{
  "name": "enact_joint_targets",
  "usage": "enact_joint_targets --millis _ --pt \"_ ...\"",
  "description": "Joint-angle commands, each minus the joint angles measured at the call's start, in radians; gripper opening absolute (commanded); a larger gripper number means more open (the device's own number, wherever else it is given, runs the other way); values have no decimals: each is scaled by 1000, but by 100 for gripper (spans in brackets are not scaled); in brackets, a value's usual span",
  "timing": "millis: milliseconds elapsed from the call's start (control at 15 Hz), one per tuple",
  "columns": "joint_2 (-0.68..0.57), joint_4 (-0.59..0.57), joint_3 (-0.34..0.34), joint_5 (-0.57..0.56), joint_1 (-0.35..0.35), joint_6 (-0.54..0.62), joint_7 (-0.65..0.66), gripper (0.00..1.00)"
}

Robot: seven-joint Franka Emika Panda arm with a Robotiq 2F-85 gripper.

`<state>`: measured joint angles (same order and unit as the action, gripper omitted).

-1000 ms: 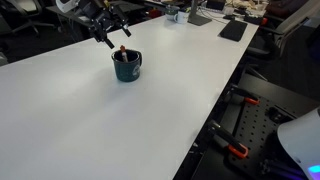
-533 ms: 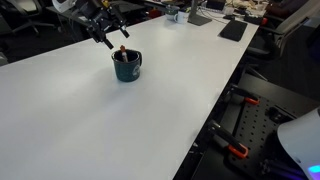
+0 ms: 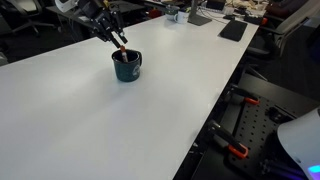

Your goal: Remove the marker from the blue cup and put it on the table

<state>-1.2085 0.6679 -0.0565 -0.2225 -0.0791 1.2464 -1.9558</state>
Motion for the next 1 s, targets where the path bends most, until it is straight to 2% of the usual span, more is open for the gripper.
enact_joint_targets --millis 0,67,133,467,933 --pt "24 31 -4 16 6 3 35 47" --pt "25 32 -5 19 7 2 40 50" --pt "27 34 -4 20 8 0 46 66" --pt "34 49 -10 36 9 3 81 99" --pt "37 73 -12 63 13 11 132 100"
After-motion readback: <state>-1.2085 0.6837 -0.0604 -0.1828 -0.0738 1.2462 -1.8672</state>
